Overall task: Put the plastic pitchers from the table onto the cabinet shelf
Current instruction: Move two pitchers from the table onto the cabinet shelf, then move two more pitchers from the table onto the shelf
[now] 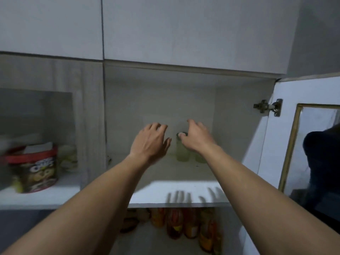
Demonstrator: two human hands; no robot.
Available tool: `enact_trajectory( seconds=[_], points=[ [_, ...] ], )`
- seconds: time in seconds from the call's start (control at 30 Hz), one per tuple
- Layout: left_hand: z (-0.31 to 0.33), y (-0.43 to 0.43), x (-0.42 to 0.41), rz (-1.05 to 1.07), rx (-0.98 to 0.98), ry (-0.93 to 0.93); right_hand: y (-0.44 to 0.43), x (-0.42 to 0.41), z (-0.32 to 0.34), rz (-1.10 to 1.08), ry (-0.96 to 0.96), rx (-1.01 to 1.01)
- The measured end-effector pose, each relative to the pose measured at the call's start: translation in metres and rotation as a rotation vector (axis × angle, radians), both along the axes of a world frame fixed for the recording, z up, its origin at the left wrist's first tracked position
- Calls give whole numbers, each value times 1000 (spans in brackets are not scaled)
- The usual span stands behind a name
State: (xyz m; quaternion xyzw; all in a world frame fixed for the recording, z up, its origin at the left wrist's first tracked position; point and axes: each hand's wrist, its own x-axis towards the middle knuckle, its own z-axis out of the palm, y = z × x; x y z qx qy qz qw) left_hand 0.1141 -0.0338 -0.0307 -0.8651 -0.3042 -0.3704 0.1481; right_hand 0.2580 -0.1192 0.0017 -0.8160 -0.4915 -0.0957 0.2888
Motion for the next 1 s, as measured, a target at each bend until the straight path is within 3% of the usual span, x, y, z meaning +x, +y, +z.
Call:
enact_trajectory(
  seconds=[0.3, 0.57, 1.0],
  points=[
    [8, -41, -157, 351, 29, -90, -2, -127, 10, 314, -64, 57],
    [-19, -87, -315, 788, -91, -112, 6, -270, -5, 644, -67, 19],
    [-71, -155, -518, 1107, -223, -188, -9, -501, -71, 963, -22, -49]
  ],
)
